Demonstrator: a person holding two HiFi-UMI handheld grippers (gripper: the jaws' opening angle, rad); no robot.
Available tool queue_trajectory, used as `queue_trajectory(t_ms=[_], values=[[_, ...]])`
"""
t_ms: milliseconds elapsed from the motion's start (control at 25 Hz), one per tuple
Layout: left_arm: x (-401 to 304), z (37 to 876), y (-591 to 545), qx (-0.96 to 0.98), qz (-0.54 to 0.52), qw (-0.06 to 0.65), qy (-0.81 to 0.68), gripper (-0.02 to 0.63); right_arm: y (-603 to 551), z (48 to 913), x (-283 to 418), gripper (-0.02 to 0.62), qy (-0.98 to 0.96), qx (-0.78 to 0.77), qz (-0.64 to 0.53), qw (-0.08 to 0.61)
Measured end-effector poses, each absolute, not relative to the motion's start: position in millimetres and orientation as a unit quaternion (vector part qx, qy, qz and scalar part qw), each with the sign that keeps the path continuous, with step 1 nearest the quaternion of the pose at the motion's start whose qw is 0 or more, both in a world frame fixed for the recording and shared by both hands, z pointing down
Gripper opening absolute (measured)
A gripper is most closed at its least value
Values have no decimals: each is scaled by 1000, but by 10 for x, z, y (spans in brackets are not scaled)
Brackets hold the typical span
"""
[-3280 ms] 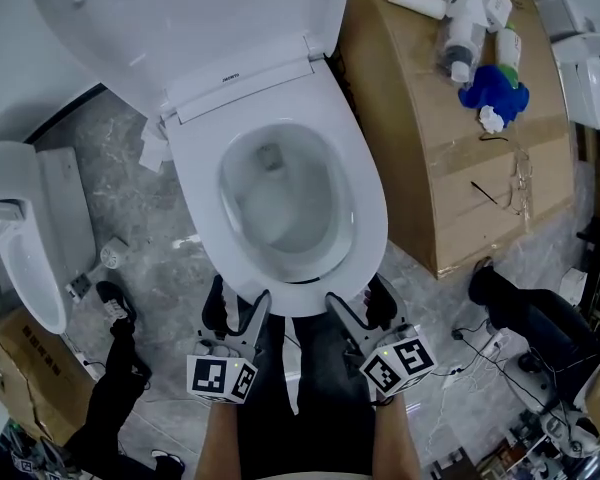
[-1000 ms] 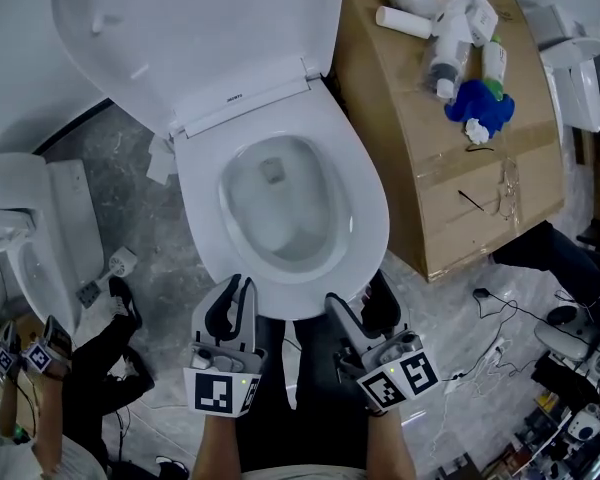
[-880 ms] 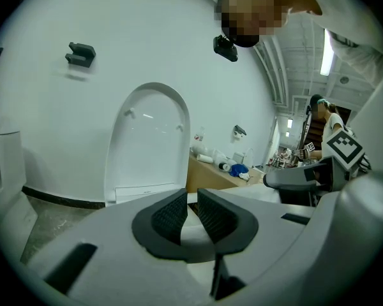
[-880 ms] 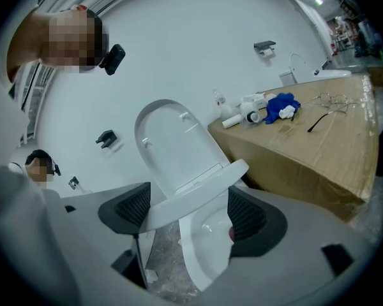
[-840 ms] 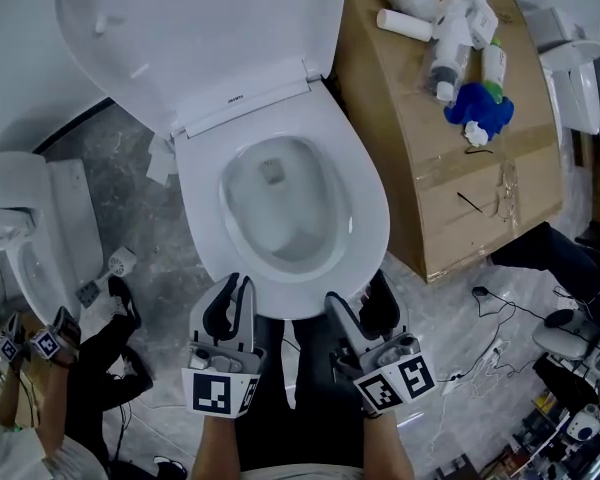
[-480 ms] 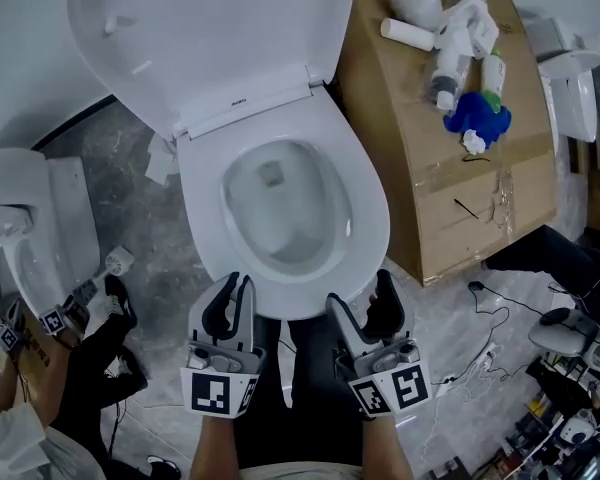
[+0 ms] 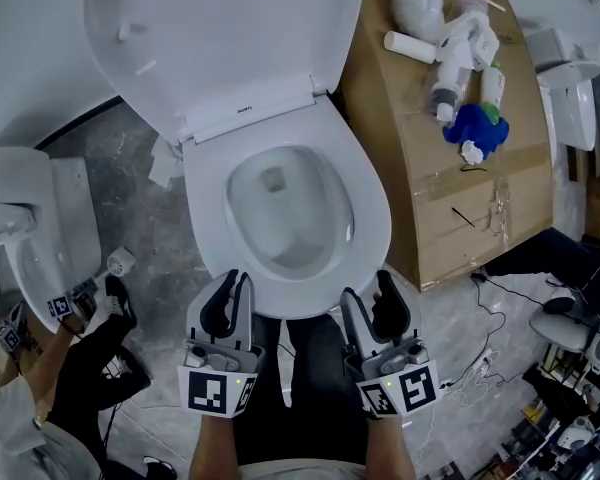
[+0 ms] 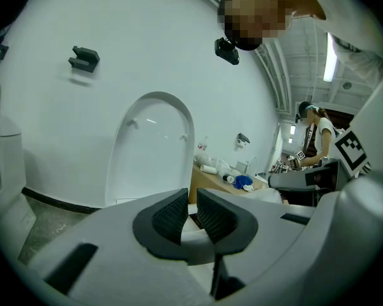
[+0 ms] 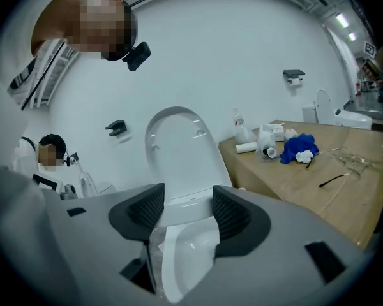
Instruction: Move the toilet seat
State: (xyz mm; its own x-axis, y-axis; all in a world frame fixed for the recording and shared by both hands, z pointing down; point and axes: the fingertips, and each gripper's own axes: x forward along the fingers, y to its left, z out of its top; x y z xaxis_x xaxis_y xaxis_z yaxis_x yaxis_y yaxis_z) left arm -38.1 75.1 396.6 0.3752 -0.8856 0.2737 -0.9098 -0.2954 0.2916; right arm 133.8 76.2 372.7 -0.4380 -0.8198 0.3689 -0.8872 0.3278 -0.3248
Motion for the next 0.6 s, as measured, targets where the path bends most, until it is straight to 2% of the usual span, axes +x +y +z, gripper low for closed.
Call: queue_trajectory(t_ms=[320,400,520,600], values=[[-451,3830,624,797,21,192,-572,51,612,3577,1308,205,-821,516,234,65],[-466,3802,598,797,21,191,-573,51,570,3540,1297,181,-824,515,227,70],[-481,3776,564,794,20,190,-576,49,501,3499,1252,87,-829,512,212,80],[-496,3747,533,793,17,189,-579,46,462,3471,1222,67,-831,510,208,80]])
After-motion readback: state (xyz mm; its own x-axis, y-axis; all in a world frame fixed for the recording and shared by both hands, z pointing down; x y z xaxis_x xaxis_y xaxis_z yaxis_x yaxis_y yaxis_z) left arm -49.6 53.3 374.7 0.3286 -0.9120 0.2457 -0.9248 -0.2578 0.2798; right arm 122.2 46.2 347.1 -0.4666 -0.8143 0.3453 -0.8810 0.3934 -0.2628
